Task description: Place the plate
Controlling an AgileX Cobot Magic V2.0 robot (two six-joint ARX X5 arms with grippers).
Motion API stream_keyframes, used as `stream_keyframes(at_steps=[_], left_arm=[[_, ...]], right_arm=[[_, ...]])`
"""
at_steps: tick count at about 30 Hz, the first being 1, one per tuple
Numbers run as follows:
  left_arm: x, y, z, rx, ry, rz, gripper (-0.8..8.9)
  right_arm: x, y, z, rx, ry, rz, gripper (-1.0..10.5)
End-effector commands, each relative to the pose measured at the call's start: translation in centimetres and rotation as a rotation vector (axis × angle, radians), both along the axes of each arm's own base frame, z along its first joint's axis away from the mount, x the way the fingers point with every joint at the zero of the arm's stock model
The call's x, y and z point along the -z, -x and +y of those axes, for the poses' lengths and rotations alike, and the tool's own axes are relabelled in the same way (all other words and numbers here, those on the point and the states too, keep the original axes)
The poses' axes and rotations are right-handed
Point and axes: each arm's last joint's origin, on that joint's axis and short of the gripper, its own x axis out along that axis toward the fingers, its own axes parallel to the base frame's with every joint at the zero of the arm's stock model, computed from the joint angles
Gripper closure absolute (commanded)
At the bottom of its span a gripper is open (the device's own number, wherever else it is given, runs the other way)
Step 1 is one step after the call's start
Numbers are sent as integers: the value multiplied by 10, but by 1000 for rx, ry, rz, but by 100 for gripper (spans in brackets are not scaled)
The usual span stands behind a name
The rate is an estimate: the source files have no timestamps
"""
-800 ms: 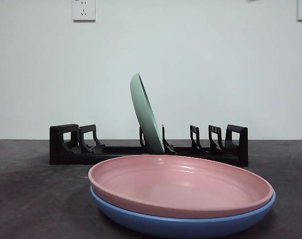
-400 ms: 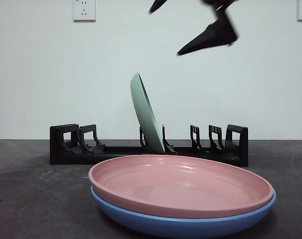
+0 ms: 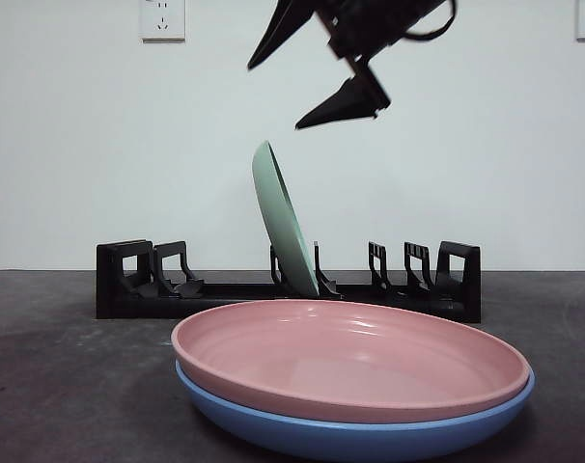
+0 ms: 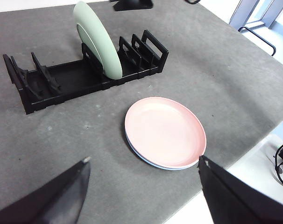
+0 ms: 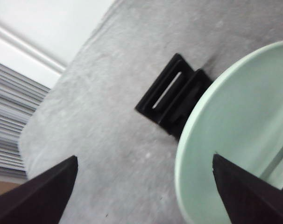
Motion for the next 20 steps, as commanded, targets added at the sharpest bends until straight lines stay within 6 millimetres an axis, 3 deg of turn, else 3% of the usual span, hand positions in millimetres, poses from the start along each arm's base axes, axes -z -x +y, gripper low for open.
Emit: stream_keyframes(at_steps=[1,10,20], left_arm=[[-6,3,2,4,19,-25,442],[-6,3,2,4,19,-25,442],[-6,3,2,4,21,-27,442]], right_arm=[[9,-10,13,-14,-2,-5,483],[38,-24,26,3,33,7,565],[41,-26,27,15,35,19,920]])
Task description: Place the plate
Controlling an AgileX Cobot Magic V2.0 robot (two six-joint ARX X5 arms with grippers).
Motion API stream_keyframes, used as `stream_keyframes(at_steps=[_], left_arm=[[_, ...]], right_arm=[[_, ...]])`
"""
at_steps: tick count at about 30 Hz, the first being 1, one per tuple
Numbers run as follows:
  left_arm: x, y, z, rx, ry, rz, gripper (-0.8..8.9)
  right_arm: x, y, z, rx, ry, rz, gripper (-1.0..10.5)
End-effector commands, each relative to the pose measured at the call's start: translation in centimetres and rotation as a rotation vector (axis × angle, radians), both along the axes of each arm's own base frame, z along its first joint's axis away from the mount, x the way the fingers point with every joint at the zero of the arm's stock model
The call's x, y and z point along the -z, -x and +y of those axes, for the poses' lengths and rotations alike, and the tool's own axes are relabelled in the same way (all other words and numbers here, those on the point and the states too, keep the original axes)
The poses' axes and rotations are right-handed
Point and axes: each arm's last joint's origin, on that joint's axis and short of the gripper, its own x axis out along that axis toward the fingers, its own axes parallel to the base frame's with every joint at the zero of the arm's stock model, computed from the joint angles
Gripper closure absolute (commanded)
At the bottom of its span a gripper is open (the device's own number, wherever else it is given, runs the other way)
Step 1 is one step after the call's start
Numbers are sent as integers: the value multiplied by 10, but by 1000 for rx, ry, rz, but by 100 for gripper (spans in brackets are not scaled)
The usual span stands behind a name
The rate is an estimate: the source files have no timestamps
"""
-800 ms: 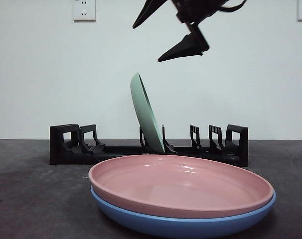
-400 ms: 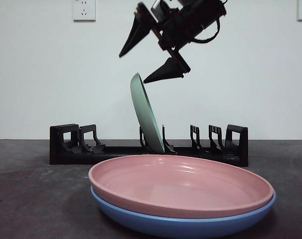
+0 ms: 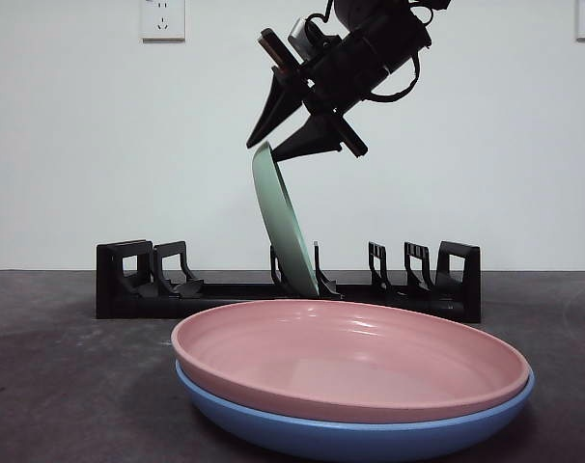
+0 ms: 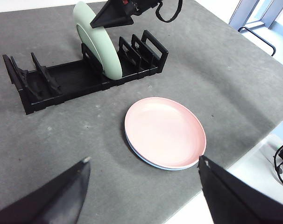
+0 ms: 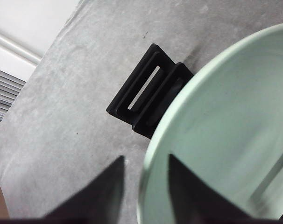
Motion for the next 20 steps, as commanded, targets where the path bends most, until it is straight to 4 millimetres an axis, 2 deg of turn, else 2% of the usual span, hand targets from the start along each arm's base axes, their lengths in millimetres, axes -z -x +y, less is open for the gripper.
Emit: stream_keyframes(at_steps=[1,7,11,16,20], left_arm=[[-6,3,2,4,20,-26,442],[-6,2,2,4,21,-28,442],[-6,3,2,4,21,-28,442],[-6,2,2,4,21,-28,442],[-6,2,2,5,21,-28,442]], right_arm=[[0,-4,5,4,-11,1,937],[-3,-4,5,16,-48,31,937],[-14,-2,5,-2,-95,38,937],[-43,7,2,-19,-132,1,937],[-73,23,-6,-33,-160,-44,937]])
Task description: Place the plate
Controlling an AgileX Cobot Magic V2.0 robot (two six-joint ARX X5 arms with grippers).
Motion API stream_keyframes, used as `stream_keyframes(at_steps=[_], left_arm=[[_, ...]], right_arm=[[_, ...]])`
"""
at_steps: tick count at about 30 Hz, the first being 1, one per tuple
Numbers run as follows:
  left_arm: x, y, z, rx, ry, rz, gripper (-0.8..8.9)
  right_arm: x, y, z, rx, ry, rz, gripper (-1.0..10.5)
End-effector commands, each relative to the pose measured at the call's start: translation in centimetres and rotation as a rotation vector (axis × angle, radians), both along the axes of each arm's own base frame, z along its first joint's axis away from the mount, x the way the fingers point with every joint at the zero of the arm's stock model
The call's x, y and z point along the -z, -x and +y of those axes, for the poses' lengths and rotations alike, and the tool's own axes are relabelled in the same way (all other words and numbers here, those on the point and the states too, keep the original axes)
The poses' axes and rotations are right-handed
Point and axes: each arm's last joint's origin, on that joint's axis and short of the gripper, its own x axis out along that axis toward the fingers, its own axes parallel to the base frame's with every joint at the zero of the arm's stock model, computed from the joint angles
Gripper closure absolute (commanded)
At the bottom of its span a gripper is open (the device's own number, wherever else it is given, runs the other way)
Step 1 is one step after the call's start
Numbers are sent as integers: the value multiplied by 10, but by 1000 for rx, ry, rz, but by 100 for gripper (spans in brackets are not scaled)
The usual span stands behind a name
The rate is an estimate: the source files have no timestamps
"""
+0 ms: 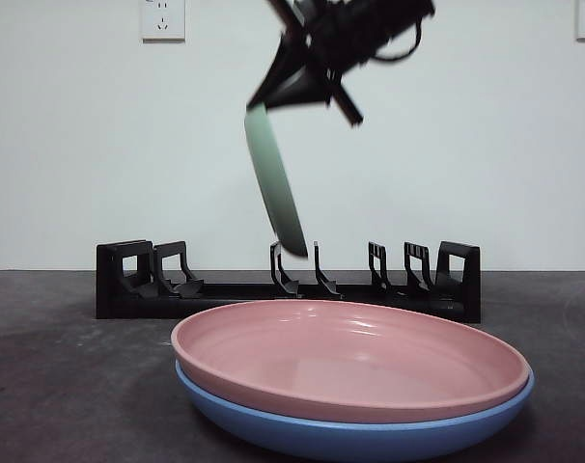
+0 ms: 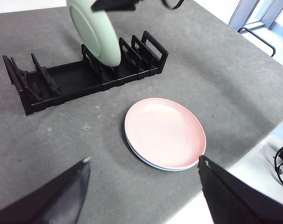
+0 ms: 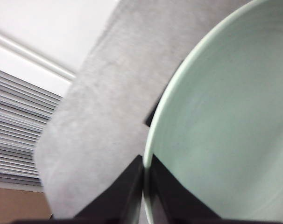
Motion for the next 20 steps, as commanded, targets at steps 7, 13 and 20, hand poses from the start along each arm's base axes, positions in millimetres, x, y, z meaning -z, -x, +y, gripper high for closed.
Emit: stream_keyframes(at_steps=[7,13,20], left_arm=[[-6,3,2,6,16,-28,442],[-6,3,2,7,14,-29,442],[-6,3,2,18,-2,-44,442]], right_arm=[[-71,55,-20,-95,-29,-95,936],[-85,99,-31,-156,103,-97,936],[-97,148,-44,-224,208,-123,936]])
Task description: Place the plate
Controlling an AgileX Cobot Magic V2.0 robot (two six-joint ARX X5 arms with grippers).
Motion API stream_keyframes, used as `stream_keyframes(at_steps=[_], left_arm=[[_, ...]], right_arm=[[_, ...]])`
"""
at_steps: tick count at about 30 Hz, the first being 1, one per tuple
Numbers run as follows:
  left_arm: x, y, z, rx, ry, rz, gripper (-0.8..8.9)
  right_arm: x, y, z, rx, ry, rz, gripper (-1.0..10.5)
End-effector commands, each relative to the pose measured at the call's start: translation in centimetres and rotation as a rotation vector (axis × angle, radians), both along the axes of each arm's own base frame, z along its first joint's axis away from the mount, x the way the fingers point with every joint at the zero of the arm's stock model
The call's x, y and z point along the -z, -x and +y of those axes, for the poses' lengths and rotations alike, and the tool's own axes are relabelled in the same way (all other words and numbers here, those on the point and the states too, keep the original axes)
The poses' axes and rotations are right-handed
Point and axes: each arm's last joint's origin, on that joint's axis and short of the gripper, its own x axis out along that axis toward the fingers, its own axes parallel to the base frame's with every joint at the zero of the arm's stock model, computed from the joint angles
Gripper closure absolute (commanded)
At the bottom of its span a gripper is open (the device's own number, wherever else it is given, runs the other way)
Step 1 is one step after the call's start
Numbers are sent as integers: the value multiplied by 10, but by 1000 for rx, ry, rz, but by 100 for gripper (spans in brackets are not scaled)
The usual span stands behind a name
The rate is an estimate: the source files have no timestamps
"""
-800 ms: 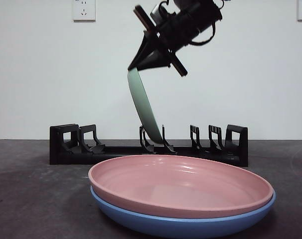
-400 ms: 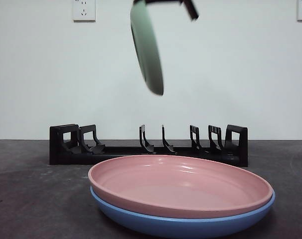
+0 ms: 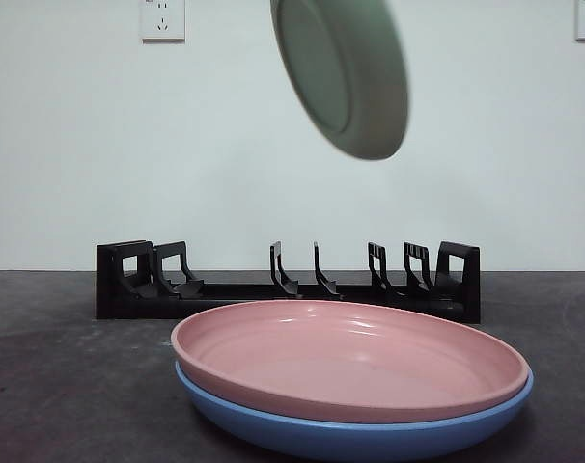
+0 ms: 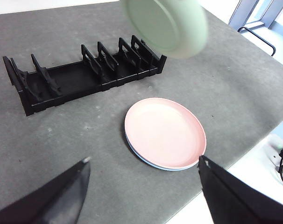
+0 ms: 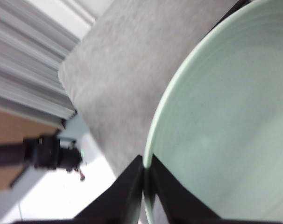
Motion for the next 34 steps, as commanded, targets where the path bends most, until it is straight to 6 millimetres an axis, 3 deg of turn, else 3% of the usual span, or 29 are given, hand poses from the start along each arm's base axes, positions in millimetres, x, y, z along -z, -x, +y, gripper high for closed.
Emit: stream_keyframes(at_steps=[1,9,17,24,34], left_arm=[[-6,3,2,16,1,-41,442],[-6,3,2,17,-1,-45,442],[-6,2,2,24,-11,-56,442],[-6,2,2,25,-13,-56,442],[-6,2,2,25,-13,-56,442]], right_arm=[[-7,16,-4,-47,31,-70,936],[-9,73,-11,-118,98,-132,936],[22,127,17,-115,305,-172,936],[63,152,49,-106,385,-211,936],[114,164,78,-83,585,-265,936]])
